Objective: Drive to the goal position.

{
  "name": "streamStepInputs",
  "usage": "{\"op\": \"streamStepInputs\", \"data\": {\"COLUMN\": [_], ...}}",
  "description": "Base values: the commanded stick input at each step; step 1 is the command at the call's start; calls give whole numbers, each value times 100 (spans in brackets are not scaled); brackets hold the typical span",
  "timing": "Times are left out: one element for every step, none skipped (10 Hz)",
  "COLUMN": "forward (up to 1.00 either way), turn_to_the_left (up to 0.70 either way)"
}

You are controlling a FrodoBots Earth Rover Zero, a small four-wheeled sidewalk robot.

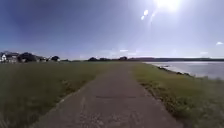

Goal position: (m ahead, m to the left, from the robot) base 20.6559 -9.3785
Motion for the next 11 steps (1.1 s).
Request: {"op": "streamStepInputs", "data": {"forward": [70,70,70,70,70,70,70,70,70,70,70], "turn_to_the_left": [0,0,0,0,0,0,-18,-1,0,0,0]}}
